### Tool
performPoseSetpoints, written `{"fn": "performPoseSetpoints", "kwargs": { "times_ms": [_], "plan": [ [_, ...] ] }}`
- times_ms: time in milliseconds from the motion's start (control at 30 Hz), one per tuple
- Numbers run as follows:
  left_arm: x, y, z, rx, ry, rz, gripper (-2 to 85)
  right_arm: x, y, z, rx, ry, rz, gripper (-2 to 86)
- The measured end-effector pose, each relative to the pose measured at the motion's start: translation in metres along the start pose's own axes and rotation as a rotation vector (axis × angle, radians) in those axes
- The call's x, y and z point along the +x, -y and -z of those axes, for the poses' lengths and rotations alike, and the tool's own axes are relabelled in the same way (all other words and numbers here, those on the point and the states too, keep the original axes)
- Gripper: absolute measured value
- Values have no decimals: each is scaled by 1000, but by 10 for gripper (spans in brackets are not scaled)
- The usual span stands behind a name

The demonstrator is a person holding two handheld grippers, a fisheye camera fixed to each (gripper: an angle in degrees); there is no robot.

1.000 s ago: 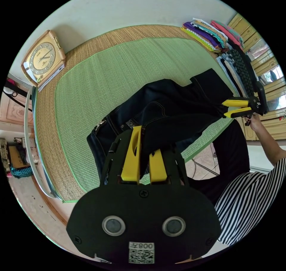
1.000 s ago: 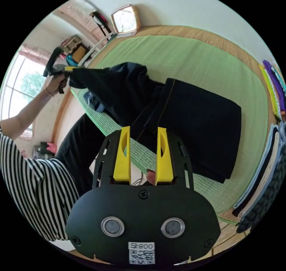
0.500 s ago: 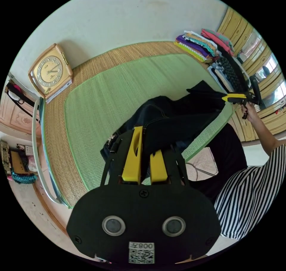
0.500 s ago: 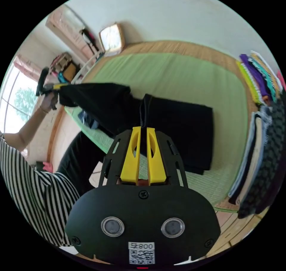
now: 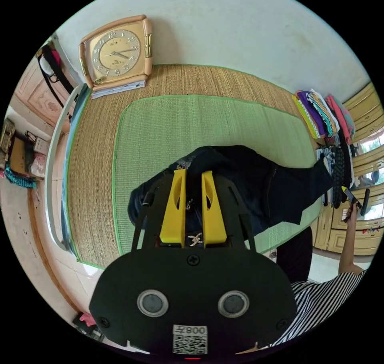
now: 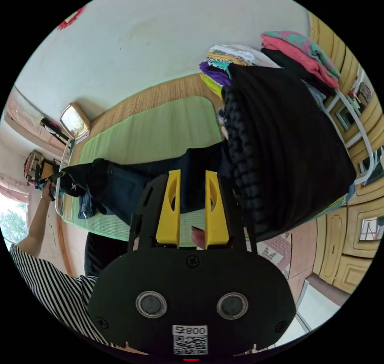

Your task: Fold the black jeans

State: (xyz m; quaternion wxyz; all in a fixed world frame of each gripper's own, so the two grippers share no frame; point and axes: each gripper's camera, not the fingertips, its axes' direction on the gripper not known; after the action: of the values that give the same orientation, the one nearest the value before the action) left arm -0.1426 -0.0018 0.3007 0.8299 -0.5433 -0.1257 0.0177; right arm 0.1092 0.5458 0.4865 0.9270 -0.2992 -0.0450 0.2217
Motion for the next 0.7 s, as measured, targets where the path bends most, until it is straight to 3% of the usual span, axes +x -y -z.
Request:
{"fn": "performPoseSetpoints", "kwargs": {
  "times_ms": [100,167,333,467,700],
  "plan": [
    [-10,-24,5,37,-105,-10,72,-60,-15,-29,-9,122,134,101],
    [-10,-37,3,27,-187,-37,76,-129,-25,-68,-106,198,343,105],
    [-8,-59,-5,34,-276,5,90,-232,-51,-143,-275,121,708,115],
    [-12,-71,3,133,-224,50,97,-253,-54,-174,-327,80,781,93],
    [-35,-47,-1,63,-126,72,36,-243,-38,-174,-327,69,781,56]
  ]
}}
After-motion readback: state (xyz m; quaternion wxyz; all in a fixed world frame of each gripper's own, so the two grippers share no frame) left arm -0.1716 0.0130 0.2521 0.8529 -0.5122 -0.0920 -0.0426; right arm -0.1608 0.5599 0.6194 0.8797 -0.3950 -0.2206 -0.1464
